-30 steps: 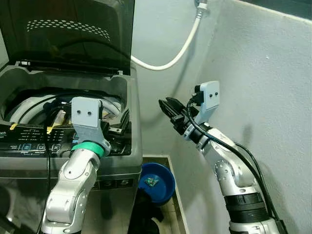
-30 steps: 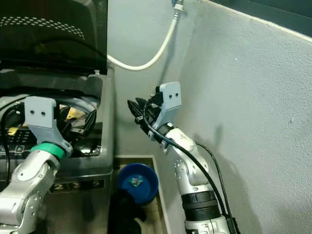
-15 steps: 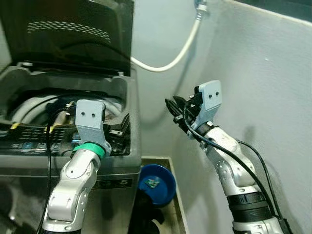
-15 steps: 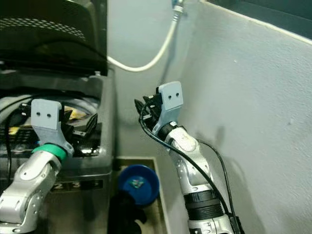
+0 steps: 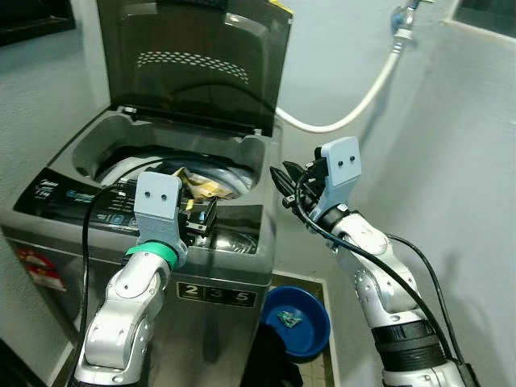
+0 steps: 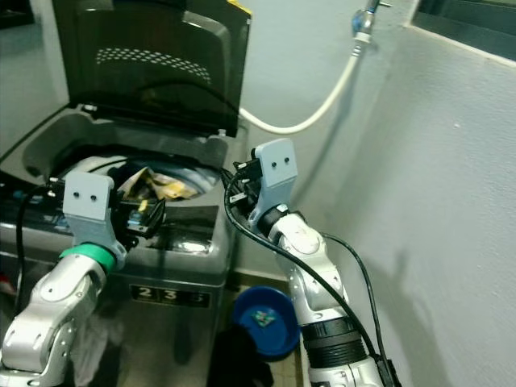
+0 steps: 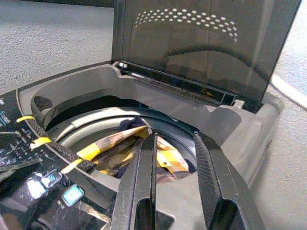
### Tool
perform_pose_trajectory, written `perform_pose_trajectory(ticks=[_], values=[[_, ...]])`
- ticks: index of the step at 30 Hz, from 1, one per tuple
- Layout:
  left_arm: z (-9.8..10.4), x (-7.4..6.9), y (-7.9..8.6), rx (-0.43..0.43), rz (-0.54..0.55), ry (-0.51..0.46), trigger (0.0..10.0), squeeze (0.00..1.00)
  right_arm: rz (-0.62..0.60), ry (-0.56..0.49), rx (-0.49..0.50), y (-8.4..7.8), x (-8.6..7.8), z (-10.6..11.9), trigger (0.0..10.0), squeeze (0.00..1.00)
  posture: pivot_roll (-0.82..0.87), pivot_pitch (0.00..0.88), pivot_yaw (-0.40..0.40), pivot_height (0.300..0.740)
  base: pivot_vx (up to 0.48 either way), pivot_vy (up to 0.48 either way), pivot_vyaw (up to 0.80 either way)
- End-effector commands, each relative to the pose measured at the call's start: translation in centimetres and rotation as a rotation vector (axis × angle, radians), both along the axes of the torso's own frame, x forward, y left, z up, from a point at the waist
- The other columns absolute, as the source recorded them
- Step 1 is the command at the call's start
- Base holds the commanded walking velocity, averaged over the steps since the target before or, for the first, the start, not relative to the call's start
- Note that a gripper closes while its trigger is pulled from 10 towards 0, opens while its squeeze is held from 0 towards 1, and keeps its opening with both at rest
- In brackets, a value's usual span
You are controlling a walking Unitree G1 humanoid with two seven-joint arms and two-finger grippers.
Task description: Clothes washing
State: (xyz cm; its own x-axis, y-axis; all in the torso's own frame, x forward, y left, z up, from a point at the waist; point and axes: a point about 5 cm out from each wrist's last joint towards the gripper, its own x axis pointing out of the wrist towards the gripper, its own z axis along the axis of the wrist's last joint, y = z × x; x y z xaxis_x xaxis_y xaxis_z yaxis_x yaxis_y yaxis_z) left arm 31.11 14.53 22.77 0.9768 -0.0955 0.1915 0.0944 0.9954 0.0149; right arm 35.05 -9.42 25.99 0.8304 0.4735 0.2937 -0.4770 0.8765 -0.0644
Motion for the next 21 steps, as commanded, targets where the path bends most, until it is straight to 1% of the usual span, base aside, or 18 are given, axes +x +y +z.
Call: perform_pose_trajectory(ticks=[1, 3, 4, 6, 8, 9, 10, 12, 13, 14, 16, 17, 18, 19, 20, 21], values=[[-0.3, 0.3, 0.2, -0.006, 0.043, 0.005, 10.0, 0.0, -0.016, 0.025, 0.012, -0.4, 0.1, -0.6, 10.0, 0.0, 0.01, 0.0, -0.06, 0.74, 0.0, 0.0, 0.8], [-0.1, 0.4, 0.6, -0.022, 0.096, -0.04, 10.0, 0.0, -0.011, 0.025, 0.008, -0.4, 0.0, -0.6, 10.0, 0.0, 0.01, 0.0, -0.061, 0.74, 0.0, 0.0, 0.8], [-0.1, 0.4, 0.6, -0.034, 0.098, -0.056, 10.0, 0.0, -0.01, 0.025, 0.007, -0.4, 0.0, -0.6, 10.0, 0.0, 0.01, 0.0, -0.061, 0.74, 0.0, 0.0, 0.8], [-0.2, 0.4, 0.6, -0.043, 0.103, -0.056, 10.0, 0.0, -0.012, 0.029, 0.005, -0.4, 0.0, -0.9, 10.0, 0.0, 0.01, 0.0, -0.064, 0.74, 0.0, 0.0, 0.8], [-0.5, 0.1, 0.0, -0.083, 0.021, -0.043, 10.0, 0.0, -0.021, 0.044, -0.033, -0.4, 0.0, -1.9, 10.0, 0.0, 0.02, 0.0, -0.067, 0.74, 0.0, 0.0, 0.8], [-0.5, 0.1, 0.0, -0.083, 0.021, -0.043, 10.0, 0.0, -0.021, 0.044, -0.033, -0.4, 0.0, -1.9, 10.0, 0.0, 0.02, 0.0, -0.067, 0.74, 0.0, 0.0, 0.8], [-0.7, -0.2, 0.0, -0.085, 0.008, -0.039, 10.0, 0.0, -0.015, 0.064, -0.064, -0.4, -0.2, -2.8, 10.0, 0.0, 0.02, 0.0, -0.07, 0.74, 0.0, 0.0, 0.8], [-0.7, -0.2, 0.0, -0.085, 0.008, -0.039, 10.0, 0.0, -0.015, 0.064, -0.064, -0.4, -0.2, -2.8, 10.0, 0.0, 0.02, 0.0, -0.07, 0.74, 0.0, 0.0, 0.8], [-2.1, -0.9, 0.2, -0.043, -0.048, 0.01, 10.0, 0.0, -0.014, 0.139, -0.089, -1.0, -0.5, -5.2, 10.0, 0.0, 0.02, 0.0, -0.076, 0.74, 0.0, 0.0, 0.8], [-2.1, -0.9, 0.2, -0.043, -0.048, 0.01, 10.0, 0.0, -0.014, 0.139, -0.089, -1.0, -0.5, -5.2, 10.0, 0.0, 0.02, 0.0, -0.076, 0.74, 0.0, 0.0, 0.8], [-3.1, -1.4, 0.6, 0.017, -0.05, 0.035, 10.0, 0.0, -0.032, 0.199, -0.066, -2.1, -0.6, -6.6, 10.0, 0.0, 0.02, 0.0, -0.073, 0.74, 0.0, 0.0, 0.8], [-3.3, -1.4, 0.8, 0.071, -0.042, 0.028, 10.0, 0.0, -0.06, 0.236, -0.022, -2.9, -0.5, -7.0, 10.0, 0.0, 0.03, 0.0, -0.071, 0.74, 0.0, 0.0, 0.8], [-3.4, -1.4, 0.7, 0.08, -0.048, 0.027, 10.0, 0.0, -0.065, 0.247, -0.009, -3.1, -0.4, -7.0, 10.0, 0.0, 0.03, 0.0, -0.071, 0.74, 0.0, 0.0, 0.8], [-3.7, -1.4, 0.7, 0.057, -0.053, 0.036, 10.0, 0.0, -0.067, 0.247, -0.006, -3.1, -0.5, -7.0, 10.0, 0.0, 0.03, 0.0, -0.062, 0.74, 0.0, 0.0, 0.8], [-3.7, -1.4, 0.7, 0.057, -0.053, 0.036, 10.0, 0.0, -0.067, 0.247, -0.006, -3.1, -0.5, -7.0, 10.0, 0.0, 0.03, 0.0, -0.062, 0.74, 0.0, 0.0, 0.8], [-4.2, -1.3, 0.8, 0.029, -0.068, 0.054, 10.0, 0.0, -0.069, 0.246, 0.003, -2.9, -0.5, -7.1, 10.0, 0.0, 0.04, 0.0, -0.026, 0.74, 0.0, 0.0, 0.8]])
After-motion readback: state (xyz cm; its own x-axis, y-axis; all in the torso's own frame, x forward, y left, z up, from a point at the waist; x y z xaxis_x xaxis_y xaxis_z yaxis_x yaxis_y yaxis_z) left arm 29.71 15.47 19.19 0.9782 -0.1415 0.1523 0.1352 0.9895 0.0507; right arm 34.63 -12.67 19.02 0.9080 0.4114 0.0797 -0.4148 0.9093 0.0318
